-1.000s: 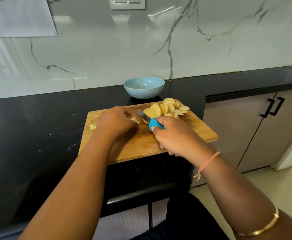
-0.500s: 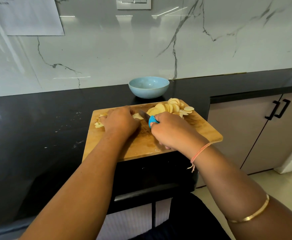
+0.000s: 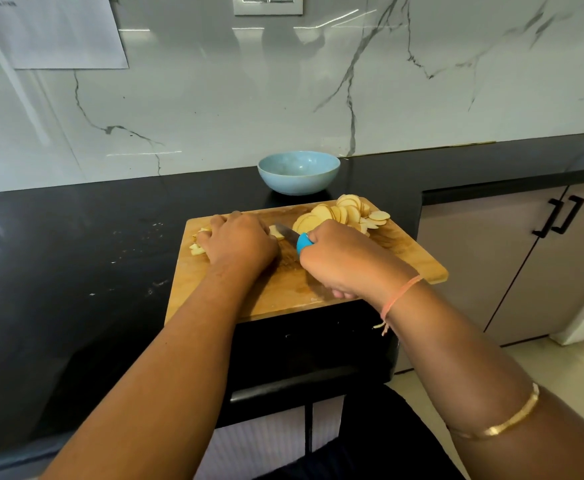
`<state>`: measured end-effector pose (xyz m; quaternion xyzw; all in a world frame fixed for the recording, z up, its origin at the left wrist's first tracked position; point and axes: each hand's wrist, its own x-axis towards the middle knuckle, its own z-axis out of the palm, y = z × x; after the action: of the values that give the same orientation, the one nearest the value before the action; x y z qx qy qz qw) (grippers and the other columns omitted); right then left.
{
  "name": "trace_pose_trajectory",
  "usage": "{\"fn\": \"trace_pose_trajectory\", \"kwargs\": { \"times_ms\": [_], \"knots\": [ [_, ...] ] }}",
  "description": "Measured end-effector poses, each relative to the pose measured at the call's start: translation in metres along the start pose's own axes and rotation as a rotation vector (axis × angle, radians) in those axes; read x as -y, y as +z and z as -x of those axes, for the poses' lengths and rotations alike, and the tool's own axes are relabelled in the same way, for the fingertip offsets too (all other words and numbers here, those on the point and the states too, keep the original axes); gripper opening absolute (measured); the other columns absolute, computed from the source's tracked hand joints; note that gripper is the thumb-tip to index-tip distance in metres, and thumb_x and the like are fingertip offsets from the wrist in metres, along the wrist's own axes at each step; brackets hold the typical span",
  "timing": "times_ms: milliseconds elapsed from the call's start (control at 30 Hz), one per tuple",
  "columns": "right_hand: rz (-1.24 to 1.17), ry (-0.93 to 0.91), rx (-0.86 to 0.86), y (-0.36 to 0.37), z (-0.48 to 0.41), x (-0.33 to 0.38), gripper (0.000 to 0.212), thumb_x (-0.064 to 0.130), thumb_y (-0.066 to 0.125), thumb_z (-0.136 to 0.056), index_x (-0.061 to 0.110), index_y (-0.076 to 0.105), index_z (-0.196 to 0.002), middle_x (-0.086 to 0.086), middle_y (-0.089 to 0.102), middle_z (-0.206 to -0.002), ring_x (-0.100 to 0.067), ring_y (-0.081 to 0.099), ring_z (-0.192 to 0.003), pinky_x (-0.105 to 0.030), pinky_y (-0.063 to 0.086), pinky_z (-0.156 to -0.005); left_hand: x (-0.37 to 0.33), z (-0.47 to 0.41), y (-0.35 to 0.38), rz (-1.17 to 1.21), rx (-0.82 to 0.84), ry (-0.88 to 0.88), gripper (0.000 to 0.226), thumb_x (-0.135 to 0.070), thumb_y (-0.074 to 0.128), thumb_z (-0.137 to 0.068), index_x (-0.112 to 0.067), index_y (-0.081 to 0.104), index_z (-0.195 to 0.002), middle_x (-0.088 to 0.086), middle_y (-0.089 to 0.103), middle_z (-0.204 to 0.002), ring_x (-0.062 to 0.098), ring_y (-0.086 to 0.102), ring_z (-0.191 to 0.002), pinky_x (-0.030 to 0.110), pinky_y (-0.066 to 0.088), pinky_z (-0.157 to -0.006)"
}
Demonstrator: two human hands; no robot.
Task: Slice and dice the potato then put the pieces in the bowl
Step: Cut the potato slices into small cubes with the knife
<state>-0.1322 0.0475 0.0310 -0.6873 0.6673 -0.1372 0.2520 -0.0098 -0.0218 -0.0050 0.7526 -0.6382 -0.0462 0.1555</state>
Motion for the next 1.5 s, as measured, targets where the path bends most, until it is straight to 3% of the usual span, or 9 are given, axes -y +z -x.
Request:
{"fn": "trace_pose_trajectory", "kwargs": {
  "times_ms": [133,267,500,667,867,1000,1167,1367,1500],
  "knots": [
    [0.055,-0.059,-0.032,0.001,0.026,-0.012,0.038,0.021,0.041,-0.092,0.018,0.047,-0.129,-0.004,0.059,-0.068,-0.011,0.05,-0.042,-0.025,0.044,-0.046,0.0,0.001,0.0,0.005,-0.001,0.009,0.03,-0.037,0.052,-0.095,-0.027,0.064,-0.121,0.005,0.047,-0.138,0.029,0.029,-0.135,0.052,0.023,-0.11],
    [0.097,-0.091,-0.062,-0.006,0.039,-0.016,0.037,0.026,0.043,-0.094,0.019,0.05,-0.13,0.001,0.055,-0.077,-0.012,0.049,-0.057,-0.027,0.046,-0.056,0.001,0.004,0.001,0.051,-0.02,0.015,0.028,-0.032,0.053,-0.094,-0.028,0.066,-0.119,0.005,0.047,-0.137,0.03,0.029,-0.134,0.052,0.021,-0.111],
    [0.104,-0.094,-0.145,-0.004,0.014,-0.001,0.028,0.026,0.044,-0.093,0.017,0.056,-0.117,0.0,0.053,-0.08,-0.016,0.054,-0.072,-0.027,0.041,-0.057,0.001,0.003,-0.002,0.09,-0.043,-0.052,0.031,-0.032,0.061,-0.09,-0.026,0.063,-0.12,0.006,0.04,-0.141,0.028,0.03,-0.133,0.047,0.026,-0.109],
    [0.111,-0.084,-0.126,0.011,-0.003,0.008,0.029,0.026,0.044,-0.094,0.013,0.055,-0.117,-0.001,0.05,-0.083,-0.022,0.055,-0.089,-0.031,0.045,-0.07,0.003,0.0,0.001,0.101,-0.077,-0.069,0.03,-0.035,0.063,-0.09,-0.022,0.066,-0.117,0.004,0.044,-0.138,0.026,0.032,-0.131,0.045,0.029,-0.107],
    [0.098,-0.092,-0.099,0.01,0.002,0.008,0.032,0.025,0.047,-0.093,0.015,0.052,-0.123,0.004,0.045,-0.076,-0.018,0.055,-0.086,-0.03,0.049,-0.075,0.002,-0.001,0.003,0.095,-0.091,-0.062,0.029,-0.034,0.063,-0.09,-0.022,0.066,-0.117,0.003,0.045,-0.137,0.027,0.033,-0.131,0.046,0.029,-0.106],
    [0.083,-0.086,-0.051,0.0,0.022,-0.004,0.038,0.022,0.046,-0.091,0.018,0.05,-0.128,0.001,0.052,-0.08,-0.013,0.05,-0.059,-0.027,0.044,-0.056,0.002,-0.001,0.004,0.096,-0.099,-0.055,0.027,-0.033,0.061,-0.091,-0.024,0.067,-0.116,0.003,0.046,-0.136,0.027,0.033,-0.13,0.046,0.029,-0.106],
    [0.111,-0.11,-0.053,-0.01,0.042,-0.016,0.039,0.026,0.044,-0.093,0.02,0.051,-0.13,0.001,0.054,-0.078,-0.012,0.048,-0.058,-0.024,0.042,-0.052,0.003,0.0,0.006,0.087,-0.122,-0.03,0.025,-0.031,0.057,-0.091,-0.025,0.069,-0.113,0.004,0.047,-0.135,0.028,0.033,-0.129,0.046,0.028,-0.106],
    [0.057,-0.113,-0.161,-0.01,0.04,-0.021,0.037,0.03,0.039,-0.097,0.019,0.05,-0.132,-0.001,0.057,-0.085,-0.012,0.047,-0.06,-0.03,0.047,-0.061,-0.003,0.001,0.011,-0.055,-0.157,-0.01,0.057,-0.065,0.05,-0.083,-0.02,0.067,-0.113,0.004,0.045,-0.134,0.027,0.034,-0.127,0.043,0.029,-0.102],
    [0.039,-0.111,-0.18,-0.011,0.038,-0.024,0.036,0.029,0.039,-0.098,0.019,0.051,-0.13,0.0,0.055,-0.078,-0.011,0.047,-0.058,-0.026,0.044,-0.056,-0.011,-0.002,0.014,-0.117,-0.189,0.02,0.066,-0.067,0.044,-0.085,-0.014,0.06,-0.121,0.006,0.045,-0.134,0.028,0.035,-0.125,0.042,0.03,-0.1]
  ]
}}
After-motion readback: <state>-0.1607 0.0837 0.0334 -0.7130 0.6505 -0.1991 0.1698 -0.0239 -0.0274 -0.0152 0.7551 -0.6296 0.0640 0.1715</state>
